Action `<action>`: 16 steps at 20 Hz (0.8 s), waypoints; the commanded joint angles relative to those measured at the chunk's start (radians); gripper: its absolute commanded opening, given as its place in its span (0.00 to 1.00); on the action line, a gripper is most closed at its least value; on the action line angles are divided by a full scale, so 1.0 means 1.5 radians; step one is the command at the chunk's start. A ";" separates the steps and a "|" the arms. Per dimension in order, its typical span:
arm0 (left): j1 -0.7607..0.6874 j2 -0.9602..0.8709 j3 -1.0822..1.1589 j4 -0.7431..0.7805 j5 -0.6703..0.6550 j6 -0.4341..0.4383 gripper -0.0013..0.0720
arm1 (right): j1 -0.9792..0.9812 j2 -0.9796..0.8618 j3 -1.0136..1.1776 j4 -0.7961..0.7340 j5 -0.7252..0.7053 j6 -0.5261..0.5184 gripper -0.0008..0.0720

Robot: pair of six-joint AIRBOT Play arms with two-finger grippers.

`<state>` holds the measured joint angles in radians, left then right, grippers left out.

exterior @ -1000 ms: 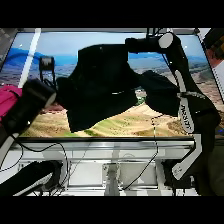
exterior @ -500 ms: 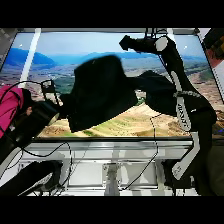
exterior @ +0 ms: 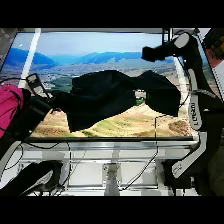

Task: Fold the clothes and pants, and hang the long-sleeved shirts on hangers.

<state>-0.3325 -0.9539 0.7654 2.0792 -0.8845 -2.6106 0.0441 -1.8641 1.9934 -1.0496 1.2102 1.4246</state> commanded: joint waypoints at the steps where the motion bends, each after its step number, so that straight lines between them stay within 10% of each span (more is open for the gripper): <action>1: 0.071 -0.005 0.000 0.010 0.082 -0.004 0.05 | -0.035 0.002 -0.074 0.139 0.150 -0.031 0.02; 12: 0.079 -0.027 0.000 0.010 0.182 0.023 0.05 | -0.027 0.112 -0.424 0.180 0.229 -0.063 0.05; 15: 0.079 -0.042 0.000 0.010 0.183 0.023 0.05 | -0.018 0.119 -0.493 0.175 0.229 -0.077 0.65; 16: 0.079 -0.044 0.000 0.010 0.186 0.023 0.05 | -0.010 0.119 -0.508 0.174 0.223 -0.097 0.67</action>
<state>-0.2153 -1.0042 0.7650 2.0956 -0.6182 -2.5839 0.0128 -1.7046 1.3262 -0.7822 1.5433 1.3216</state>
